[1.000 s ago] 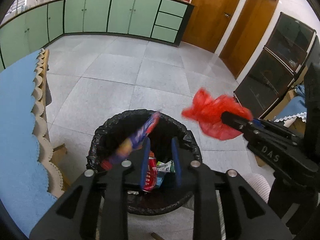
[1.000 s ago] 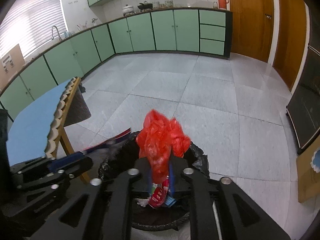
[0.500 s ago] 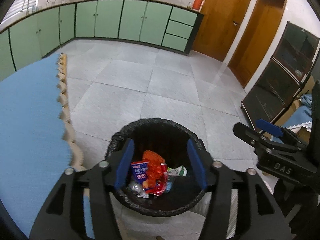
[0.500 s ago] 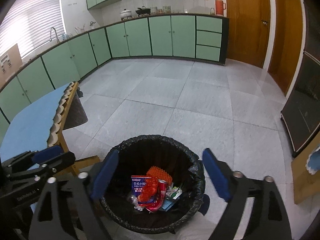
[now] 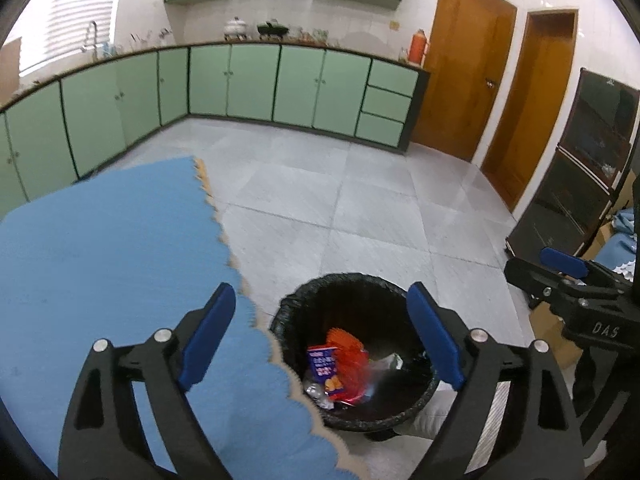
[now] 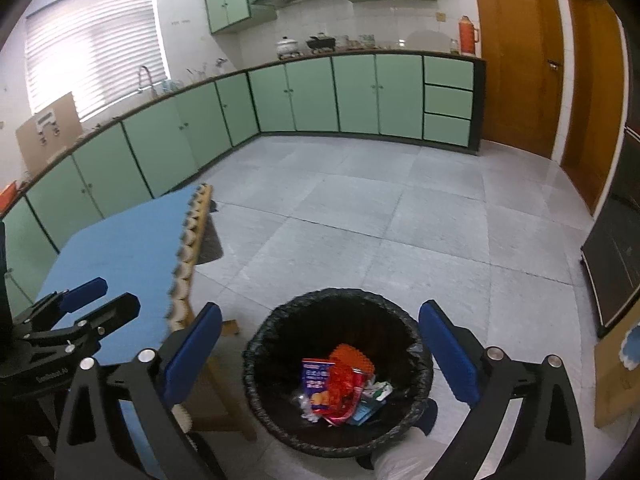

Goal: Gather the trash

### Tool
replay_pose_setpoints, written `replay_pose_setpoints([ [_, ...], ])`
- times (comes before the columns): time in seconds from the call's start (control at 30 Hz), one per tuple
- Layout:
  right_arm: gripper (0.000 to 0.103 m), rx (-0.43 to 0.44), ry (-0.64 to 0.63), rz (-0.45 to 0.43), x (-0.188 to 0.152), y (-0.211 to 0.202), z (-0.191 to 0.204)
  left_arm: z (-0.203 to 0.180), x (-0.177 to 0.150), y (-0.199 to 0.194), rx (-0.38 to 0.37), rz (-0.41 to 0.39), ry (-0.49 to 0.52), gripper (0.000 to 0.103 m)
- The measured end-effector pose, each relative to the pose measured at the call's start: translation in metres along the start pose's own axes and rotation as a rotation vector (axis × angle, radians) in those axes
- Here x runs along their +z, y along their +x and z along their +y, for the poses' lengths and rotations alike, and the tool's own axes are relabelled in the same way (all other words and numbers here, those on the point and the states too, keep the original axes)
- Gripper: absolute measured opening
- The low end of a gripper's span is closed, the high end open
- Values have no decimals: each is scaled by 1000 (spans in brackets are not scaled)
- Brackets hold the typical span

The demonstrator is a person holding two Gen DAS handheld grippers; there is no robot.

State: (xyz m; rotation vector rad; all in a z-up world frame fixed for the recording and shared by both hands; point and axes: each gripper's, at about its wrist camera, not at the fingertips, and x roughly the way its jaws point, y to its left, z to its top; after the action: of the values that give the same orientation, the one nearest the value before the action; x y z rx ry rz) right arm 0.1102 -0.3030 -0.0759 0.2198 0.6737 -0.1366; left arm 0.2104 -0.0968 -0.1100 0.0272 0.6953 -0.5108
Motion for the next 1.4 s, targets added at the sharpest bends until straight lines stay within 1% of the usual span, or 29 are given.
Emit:
replay_pose_setpoints([
  [0.23, 97, 60, -38, -39, 3, -37, 30, 8, 2, -53, 39, -72, -16, 88],
  [0.57, 97, 110, -112, -101, 2, -81, 65, 12, -1, -104, 76, -142, -12, 90],
  [0.67, 97, 133, -118, -107, 0, -88, 71, 14, -2, -114, 83, -159, -9, 90],
  [1.03, 97, 148, -156, -131, -8, -102, 87, 20, -15, -142, 101, -203, -18, 90],
  [1.4, 97, 156, -171, -135, -13, -106, 91, 24, -17, -148, 108, -218, -24, 90],
])
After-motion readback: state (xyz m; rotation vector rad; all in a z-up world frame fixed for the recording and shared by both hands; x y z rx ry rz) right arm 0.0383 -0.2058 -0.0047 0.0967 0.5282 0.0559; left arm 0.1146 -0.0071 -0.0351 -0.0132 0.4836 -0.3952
